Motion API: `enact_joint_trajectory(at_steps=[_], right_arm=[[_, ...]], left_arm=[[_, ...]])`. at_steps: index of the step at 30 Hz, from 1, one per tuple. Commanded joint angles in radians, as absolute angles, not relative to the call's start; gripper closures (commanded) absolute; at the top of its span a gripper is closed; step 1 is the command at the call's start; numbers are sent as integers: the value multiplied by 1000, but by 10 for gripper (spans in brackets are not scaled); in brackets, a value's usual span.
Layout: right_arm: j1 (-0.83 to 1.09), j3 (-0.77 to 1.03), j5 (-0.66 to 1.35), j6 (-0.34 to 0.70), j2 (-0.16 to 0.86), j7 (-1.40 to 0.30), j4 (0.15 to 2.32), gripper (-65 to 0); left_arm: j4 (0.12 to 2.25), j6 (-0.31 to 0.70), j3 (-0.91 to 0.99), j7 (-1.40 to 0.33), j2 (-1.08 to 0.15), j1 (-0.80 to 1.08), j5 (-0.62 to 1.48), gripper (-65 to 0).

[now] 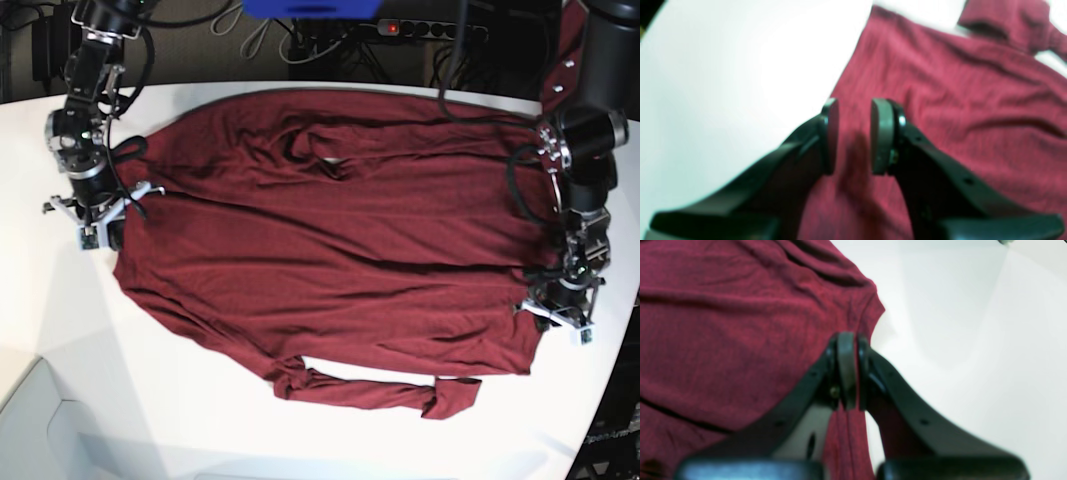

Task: Layout the t-shirt on the table in an organized manner, then fold the t-shirt properly
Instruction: 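Grasp the side edge lower down with the left gripper and pull outward, then move the left gripper back to the shirt's shoulder corner and grasp it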

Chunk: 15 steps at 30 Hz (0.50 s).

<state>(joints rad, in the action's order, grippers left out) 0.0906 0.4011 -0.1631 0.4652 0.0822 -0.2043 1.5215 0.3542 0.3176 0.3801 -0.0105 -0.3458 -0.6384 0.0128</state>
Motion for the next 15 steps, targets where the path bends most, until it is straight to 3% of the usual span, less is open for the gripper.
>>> enact_joint_trajectory(at_steps=[1,4,8,15], right_arm=[[79,406,-154,461,93,-173,1570,0],[113,406,-154,461,88,-171,1639,0],[166,407,-153,461,85,-171,1735,0],[219,486,-153,460,4,-171,1796,0]], left_arm=[[400,323,383,18,-344,-673,22,-162],[492,326,384,10,-318,-667,22,-162],[728,328,421,-124,-288,-573,91,-159],[1305,328,503,-426,-274,-219,326,-148]])
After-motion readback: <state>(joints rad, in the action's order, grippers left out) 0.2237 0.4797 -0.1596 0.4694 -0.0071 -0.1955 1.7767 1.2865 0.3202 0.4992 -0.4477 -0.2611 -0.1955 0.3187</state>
